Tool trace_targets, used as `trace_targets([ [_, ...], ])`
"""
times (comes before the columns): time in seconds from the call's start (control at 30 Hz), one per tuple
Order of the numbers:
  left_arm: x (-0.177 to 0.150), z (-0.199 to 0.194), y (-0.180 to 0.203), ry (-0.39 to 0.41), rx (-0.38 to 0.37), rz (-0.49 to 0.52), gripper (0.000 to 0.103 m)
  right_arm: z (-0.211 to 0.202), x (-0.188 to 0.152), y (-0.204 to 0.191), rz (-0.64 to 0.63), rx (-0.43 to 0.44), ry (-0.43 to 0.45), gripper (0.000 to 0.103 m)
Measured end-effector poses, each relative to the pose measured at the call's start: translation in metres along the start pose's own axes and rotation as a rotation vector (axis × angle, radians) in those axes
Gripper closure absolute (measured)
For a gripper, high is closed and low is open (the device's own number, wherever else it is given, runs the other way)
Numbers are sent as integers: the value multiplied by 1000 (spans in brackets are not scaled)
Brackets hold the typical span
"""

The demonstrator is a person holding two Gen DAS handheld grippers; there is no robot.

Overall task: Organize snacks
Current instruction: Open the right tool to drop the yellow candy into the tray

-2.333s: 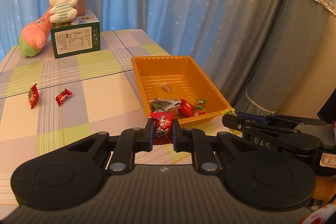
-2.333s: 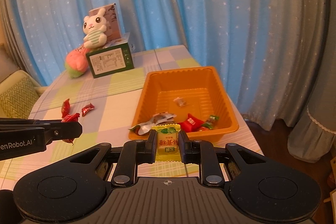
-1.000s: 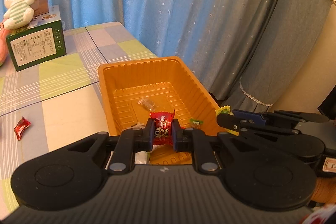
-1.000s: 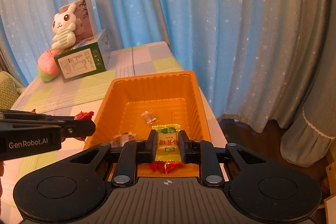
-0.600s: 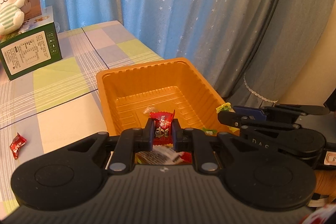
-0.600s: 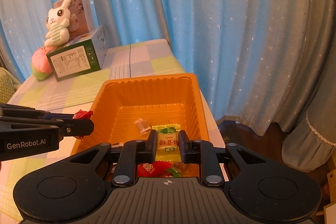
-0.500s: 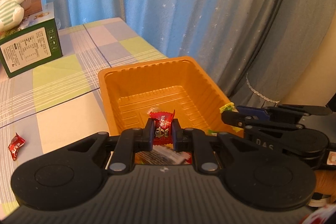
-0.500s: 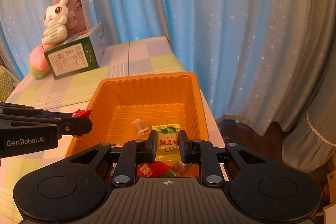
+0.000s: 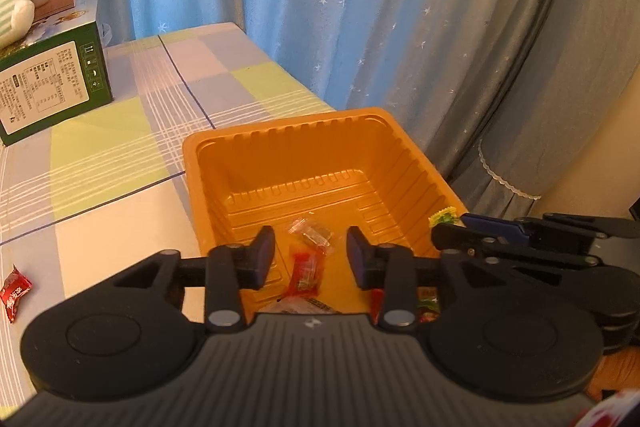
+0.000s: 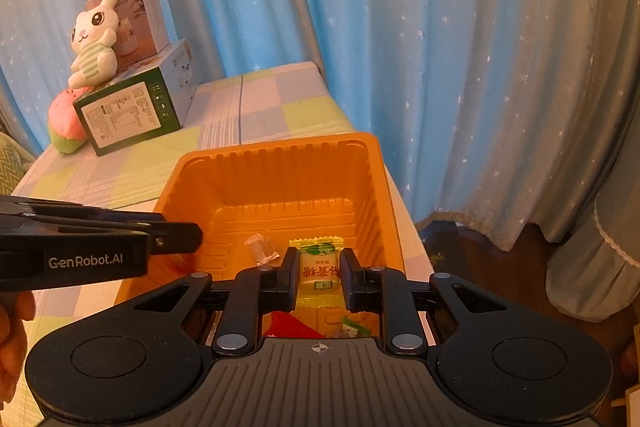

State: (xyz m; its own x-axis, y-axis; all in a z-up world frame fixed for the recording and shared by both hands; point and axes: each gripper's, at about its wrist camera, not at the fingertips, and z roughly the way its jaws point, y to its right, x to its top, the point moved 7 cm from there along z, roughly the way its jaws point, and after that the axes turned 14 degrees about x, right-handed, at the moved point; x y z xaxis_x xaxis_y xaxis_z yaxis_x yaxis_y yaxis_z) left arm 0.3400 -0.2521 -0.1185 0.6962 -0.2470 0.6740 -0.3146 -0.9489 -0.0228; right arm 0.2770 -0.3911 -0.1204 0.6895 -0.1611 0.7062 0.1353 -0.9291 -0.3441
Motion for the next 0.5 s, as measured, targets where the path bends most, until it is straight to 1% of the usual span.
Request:
trace_targets([
  [0.3, -14, -17, -22, 5, 48, -1, 66, -3, -2, 3, 31, 10, 0, 81],
  [0.5, -19, -27, -32, 7, 48, -24, 66, -3, 5, -5, 45, 40, 17, 81],
])
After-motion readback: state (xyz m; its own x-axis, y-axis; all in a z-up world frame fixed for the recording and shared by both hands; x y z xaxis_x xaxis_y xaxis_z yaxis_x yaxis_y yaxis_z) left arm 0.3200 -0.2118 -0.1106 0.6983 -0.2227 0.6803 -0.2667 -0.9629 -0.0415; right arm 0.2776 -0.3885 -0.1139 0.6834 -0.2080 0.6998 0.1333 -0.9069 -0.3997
